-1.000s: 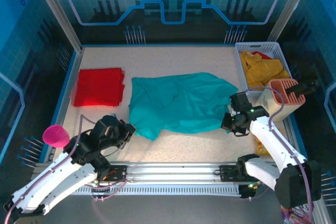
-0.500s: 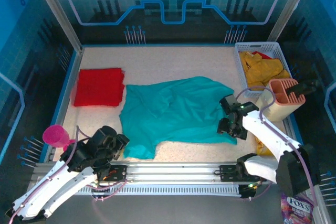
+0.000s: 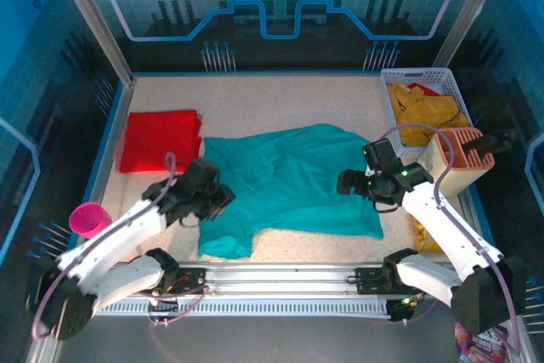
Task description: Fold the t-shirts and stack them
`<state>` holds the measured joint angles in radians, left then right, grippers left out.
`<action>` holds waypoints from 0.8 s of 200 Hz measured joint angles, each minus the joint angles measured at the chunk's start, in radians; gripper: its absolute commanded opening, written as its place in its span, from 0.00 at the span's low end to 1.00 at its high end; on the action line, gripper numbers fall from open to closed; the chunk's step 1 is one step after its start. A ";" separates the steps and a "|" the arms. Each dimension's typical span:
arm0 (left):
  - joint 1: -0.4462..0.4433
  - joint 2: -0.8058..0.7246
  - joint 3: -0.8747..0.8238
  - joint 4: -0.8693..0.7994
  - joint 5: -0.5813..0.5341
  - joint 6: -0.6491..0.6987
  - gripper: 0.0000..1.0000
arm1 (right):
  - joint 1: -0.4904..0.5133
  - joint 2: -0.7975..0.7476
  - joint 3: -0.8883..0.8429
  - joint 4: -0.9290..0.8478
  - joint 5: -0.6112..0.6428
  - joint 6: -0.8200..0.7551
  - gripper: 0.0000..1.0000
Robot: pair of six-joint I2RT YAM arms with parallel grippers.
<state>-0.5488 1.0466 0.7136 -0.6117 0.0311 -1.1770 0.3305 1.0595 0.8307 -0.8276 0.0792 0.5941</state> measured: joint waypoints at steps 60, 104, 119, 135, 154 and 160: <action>0.042 0.403 0.111 0.348 0.133 0.084 0.28 | -0.068 0.076 0.001 0.111 -0.079 -0.031 0.94; 0.042 0.509 0.111 0.419 0.161 0.078 0.29 | -0.077 0.097 -0.058 0.148 -0.122 -0.035 0.93; 0.042 0.517 0.111 0.418 0.161 0.080 0.29 | -0.077 0.097 -0.061 0.149 -0.130 -0.035 0.93; 0.042 0.524 0.110 0.418 0.158 0.080 0.33 | -0.077 0.097 -0.061 0.153 -0.138 -0.035 0.93; 0.042 0.526 0.109 0.419 0.153 0.077 0.43 | -0.077 0.097 -0.061 0.162 -0.145 -0.035 0.93; 0.042 0.527 0.109 0.420 0.150 0.076 0.45 | -0.077 0.097 -0.062 0.166 -0.148 -0.035 0.93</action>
<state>-0.5064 1.5734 0.8227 -0.1921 0.1810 -1.1007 0.2531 1.1561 0.7689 -0.6621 -0.0692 0.5591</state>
